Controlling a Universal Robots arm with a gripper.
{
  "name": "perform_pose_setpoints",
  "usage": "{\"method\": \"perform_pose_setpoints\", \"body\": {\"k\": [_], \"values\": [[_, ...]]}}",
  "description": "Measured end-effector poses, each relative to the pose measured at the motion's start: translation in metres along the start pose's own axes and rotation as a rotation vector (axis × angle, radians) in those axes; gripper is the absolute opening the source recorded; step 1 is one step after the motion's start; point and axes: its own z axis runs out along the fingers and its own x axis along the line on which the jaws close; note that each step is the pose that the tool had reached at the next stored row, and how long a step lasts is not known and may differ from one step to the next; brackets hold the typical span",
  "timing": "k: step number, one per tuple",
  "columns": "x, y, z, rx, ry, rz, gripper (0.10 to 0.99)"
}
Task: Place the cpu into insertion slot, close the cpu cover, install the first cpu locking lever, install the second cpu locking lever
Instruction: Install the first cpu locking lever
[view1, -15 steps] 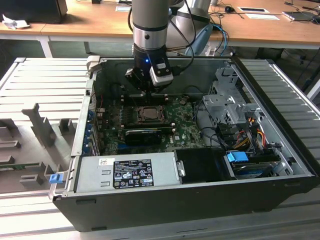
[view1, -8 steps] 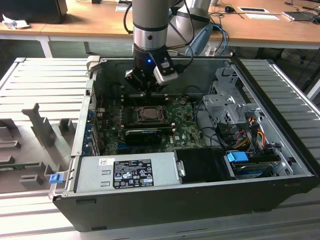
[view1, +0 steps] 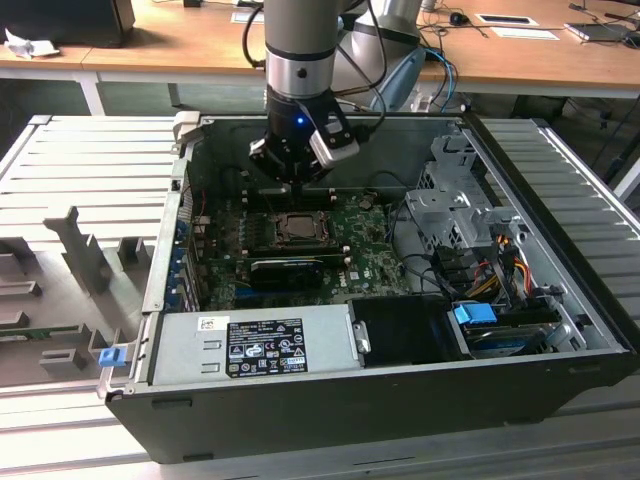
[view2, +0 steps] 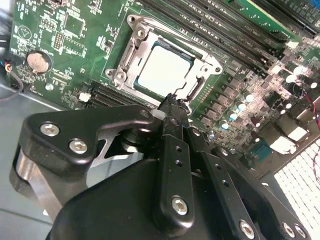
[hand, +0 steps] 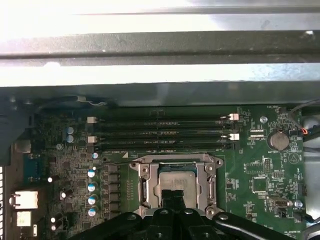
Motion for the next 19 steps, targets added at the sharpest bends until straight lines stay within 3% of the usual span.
{"method": "perform_pose_setpoints", "body": {"k": [4,10,14,19], "values": [[0.0000,0.0002,-0.0027,0.000,0.0000,-0.002,0.106],[0.0000,0.0001,-0.0025,-0.001,0.0045,-0.098,0.106],[0.0009,0.0001,-0.0025,-0.001,0.0048,-0.108,0.106],[0.0105,-0.0001,-0.0026,-0.001,0.0049,-0.108,0.106]]}}
